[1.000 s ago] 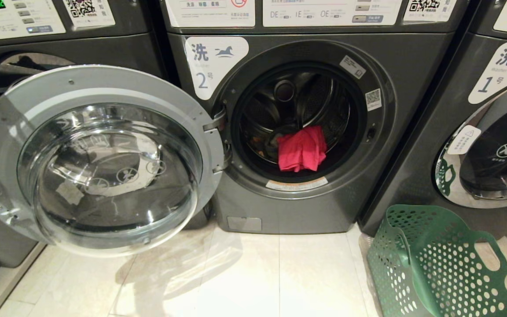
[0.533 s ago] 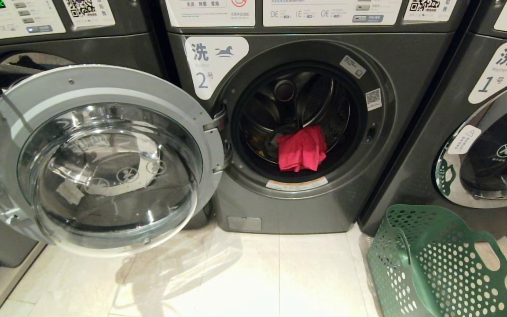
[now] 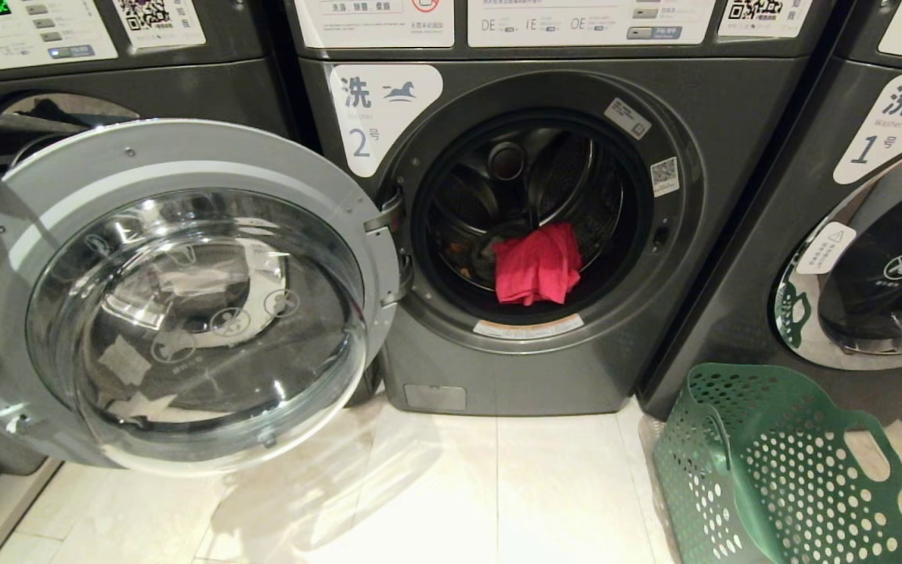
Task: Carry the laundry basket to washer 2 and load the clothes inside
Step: Close the washing machine door with the left hand
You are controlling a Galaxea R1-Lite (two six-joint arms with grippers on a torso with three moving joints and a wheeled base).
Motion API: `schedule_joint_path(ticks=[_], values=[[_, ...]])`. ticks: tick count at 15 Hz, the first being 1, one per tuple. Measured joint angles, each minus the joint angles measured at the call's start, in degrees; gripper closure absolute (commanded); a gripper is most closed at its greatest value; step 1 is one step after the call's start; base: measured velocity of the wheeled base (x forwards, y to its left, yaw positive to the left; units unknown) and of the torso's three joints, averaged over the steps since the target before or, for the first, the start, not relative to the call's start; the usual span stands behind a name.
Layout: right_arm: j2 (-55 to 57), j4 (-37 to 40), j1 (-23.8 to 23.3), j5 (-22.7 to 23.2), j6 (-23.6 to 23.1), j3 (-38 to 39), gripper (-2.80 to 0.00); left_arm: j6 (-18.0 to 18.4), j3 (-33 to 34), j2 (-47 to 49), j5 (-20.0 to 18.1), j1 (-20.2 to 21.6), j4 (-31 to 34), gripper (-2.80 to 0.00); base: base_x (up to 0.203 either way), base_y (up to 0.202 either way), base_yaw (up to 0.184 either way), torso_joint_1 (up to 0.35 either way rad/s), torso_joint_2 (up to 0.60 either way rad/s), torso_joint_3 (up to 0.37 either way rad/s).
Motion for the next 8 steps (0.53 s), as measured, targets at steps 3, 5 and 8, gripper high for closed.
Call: schedule_joint_path(ticks=[3,5,8], values=[[0.00,0.00,0.00,-0.01,0.06,0.00,0.00,0.00,0.02,-3.53,0.00,-2.04,7.24,0.00,0.000,0.000,0.000,0.000,0.00,0.000],[0.00,0.00,-0.02,-0.01,0.11,0.00,0.00,-0.01,0.04,-6.63,0.00,-4.11,13.67,0.00,0.000,0.000,0.000,0.000,0.00,0.000],[0.00,0.00,0.00,0.00,0.11,0.00,0.00,0.00,1.56,-12.59,-0.15,-9.05,23.27,0.00,0.000,0.000,0.000,0.000,0.00,0.000]])
